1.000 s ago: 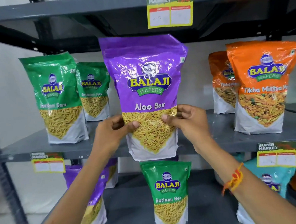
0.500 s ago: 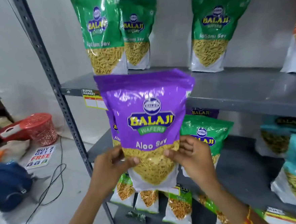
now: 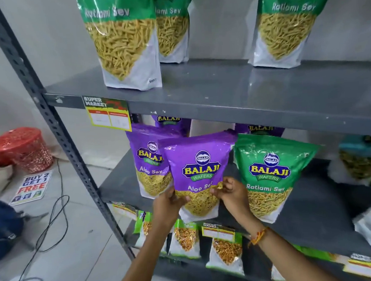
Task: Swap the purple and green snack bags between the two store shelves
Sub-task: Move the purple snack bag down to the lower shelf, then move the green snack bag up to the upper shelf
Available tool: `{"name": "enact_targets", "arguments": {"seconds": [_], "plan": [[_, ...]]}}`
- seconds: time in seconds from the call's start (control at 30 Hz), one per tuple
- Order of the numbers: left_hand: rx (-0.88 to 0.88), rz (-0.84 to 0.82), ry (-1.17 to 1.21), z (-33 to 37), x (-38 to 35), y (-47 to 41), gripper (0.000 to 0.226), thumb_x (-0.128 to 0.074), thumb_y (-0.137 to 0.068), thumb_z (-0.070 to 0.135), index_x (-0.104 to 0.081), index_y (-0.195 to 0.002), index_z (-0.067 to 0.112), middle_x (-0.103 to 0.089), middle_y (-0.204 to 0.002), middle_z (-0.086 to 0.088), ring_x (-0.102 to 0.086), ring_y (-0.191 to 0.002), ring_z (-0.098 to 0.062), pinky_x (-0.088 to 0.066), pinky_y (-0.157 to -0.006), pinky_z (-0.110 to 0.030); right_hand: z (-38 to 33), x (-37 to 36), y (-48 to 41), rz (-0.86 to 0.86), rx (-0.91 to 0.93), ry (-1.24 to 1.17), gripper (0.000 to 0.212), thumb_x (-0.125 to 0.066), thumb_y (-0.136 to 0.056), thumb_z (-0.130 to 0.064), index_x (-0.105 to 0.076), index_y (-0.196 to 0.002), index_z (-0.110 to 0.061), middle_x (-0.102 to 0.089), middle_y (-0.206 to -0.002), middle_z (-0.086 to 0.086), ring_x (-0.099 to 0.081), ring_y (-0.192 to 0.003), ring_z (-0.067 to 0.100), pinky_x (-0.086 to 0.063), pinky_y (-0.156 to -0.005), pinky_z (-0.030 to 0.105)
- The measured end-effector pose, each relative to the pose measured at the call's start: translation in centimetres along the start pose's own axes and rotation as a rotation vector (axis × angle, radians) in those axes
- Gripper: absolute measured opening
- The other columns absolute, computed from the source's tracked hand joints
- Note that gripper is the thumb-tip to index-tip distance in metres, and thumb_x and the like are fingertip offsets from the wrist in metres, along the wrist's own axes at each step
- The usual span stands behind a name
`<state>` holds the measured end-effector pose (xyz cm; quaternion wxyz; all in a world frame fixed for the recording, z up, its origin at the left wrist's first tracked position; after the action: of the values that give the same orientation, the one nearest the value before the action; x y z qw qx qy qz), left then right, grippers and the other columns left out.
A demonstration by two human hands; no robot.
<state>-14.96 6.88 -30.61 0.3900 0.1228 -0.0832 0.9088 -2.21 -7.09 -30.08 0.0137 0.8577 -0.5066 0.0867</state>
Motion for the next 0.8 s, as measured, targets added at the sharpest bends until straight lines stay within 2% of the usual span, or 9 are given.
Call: {"name": "enact_targets", "arguments": {"seconds": [0.1,0.2,0.3,0.4,0.5,0.57,0.63,0.7,0.8], "plan": [[-0.017,0.046,-0.037,-1.5,-1.1,-1.7,0.024,-0.074,-0.070,0.018,-0.062,-0.091,0.020,-0.043,-0.057,-0.002,-0.036,-0.056,-0.015,-0.034,-0.057,-0.031,0.7,-0.7,-1.1,0.075,0.004,0.062,0.030,-0.073,-0.068,0.000,-0.058,-0.067,-0.026,-0.070,-0.081,0.006,-0.061,-0.067,0.003,-0.050,-0.068,0.021],[-0.024,0.042,-0.028,-3.1,-1.7,-2.2,0.033,-0.072,-0.072,0.026,-0.061,-0.103,0.024,-0.048,-0.062,-0.006,-0.037,-0.061,-0.016,-0.032,-0.059,-0.032,1.2,-1.2,-1.6,0.072,0.000,0.050,0.025,-0.071,-0.071,-0.002,-0.061,-0.076,-0.024,-0.070,-0.091,0.007,-0.062,-0.065,-0.009,-0.046,-0.059,0.004],[-0.026,0.024,0.044,-2.6,-1.9,-1.7,0.046,-0.070,-0.076,0.021,-0.053,-0.119,0.025,-0.067,-0.090,-0.005,-0.055,-0.080,-0.013,-0.045,-0.066,-0.026,1.3,-1.1,-1.4,0.012,0.024,0.016,0.023,-0.069,-0.075,-0.009,-0.061,-0.092,-0.022,-0.071,-0.100,0.005,-0.062,-0.076,-0.016,-0.050,-0.070,0.008],[-0.034,0.143,0.129,-1.7,-2.6,0.6,0.064,-0.070,-0.076,0.013,-0.039,-0.132,0.022,-0.061,-0.125,-0.004,-0.057,-0.111,-0.016,-0.050,-0.088,-0.027,1.4,0.1,0.9,0.027,0.085,0.074,0.022,-0.066,-0.079,-0.026,-0.060,-0.100,-0.028,-0.069,-0.096,-0.015,-0.064,-0.089,-0.008,-0.053,-0.079,0.015],[-0.235,0.370,-0.138,-1.4,-3.8,3.8,0.055,-0.071,-0.075,0.015,-0.045,-0.124,0.015,-0.058,-0.124,-0.014,-0.056,-0.112,-0.027,-0.048,-0.090,-0.037,1.9,3.9,3.9,0.232,0.116,0.094,0.018,-0.066,-0.076,-0.040,-0.062,-0.092,-0.034,-0.071,-0.077,-0.024,-0.066,-0.081,-0.004,-0.052,-0.070,0.014],[-0.311,0.233,-0.153,-1.0,-5.9,4.8,0.047,-0.069,-0.076,0.015,-0.048,-0.118,0.021,-0.061,-0.113,-0.009,-0.058,-0.104,-0.020,-0.046,-0.083,-0.025,2.7,7.4,4.9,0.421,0.109,0.130,0.022,-0.065,-0.072,-0.052,-0.062,-0.079,-0.031,-0.068,-0.067,-0.009,-0.061,-0.064,0.005,-0.048,-0.058,0.020],[-0.188,-0.019,-0.084,-0.2,-8.8,4.2,0.050,-0.068,-0.078,0.018,-0.047,-0.123,0.024,-0.059,-0.117,-0.002,-0.059,-0.106,-0.017,-0.046,-0.084,-0.024,3.9,10.7,4.6,0.577,0.080,0.106,0.041,-0.065,-0.063,-0.063,-0.059,-0.080,-0.026,-0.055,-0.069,0.005,-0.048,-0.060,0.012,-0.042,-0.056,0.025],[-0.034,-0.253,0.019,0.8,-12.4,2.7,0.066,-0.066,-0.080,0.018,-0.032,-0.137,0.014,-0.045,-0.135,-0.003,-0.045,-0.127,-0.022,-0.041,-0.098,-0.034,4.9,13.2,3.5,0.613,-0.024,0.050,0.053,-0.072,-0.060,-0.058,-0.056,-0.097,-0.024,-0.052,-0.093,0.010,-0.051,-0.076,0.015,-0.046,-0.070,0.025],[0.112,-0.377,0.012,1.5,-16.3,-0.1,0.074,-0.064,-0.081,0.015,-0.020,-0.141,0.007,-0.031,-0.141,0.003,-0.034,-0.131,-0.018,-0.032,-0.105,-0.037,8.2,15.1,1.1,0.385,-0.244,-0.002,0.076,-0.079,-0.064,-0.030,-0.042,-0.129,-0.017,-0.046,-0.129,0.006,-0.048,-0.117,0.023,-0.043,-0.101,0.044]]}}
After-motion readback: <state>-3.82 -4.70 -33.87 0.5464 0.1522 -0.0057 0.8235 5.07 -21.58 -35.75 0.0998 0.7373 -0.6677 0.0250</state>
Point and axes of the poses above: each hand's wrist, its own y-axis away from the middle knuckle, its own x-axis out of the back of the hand, z = x × y, the point moved 1 cm from there along -y, towards the middle knuckle
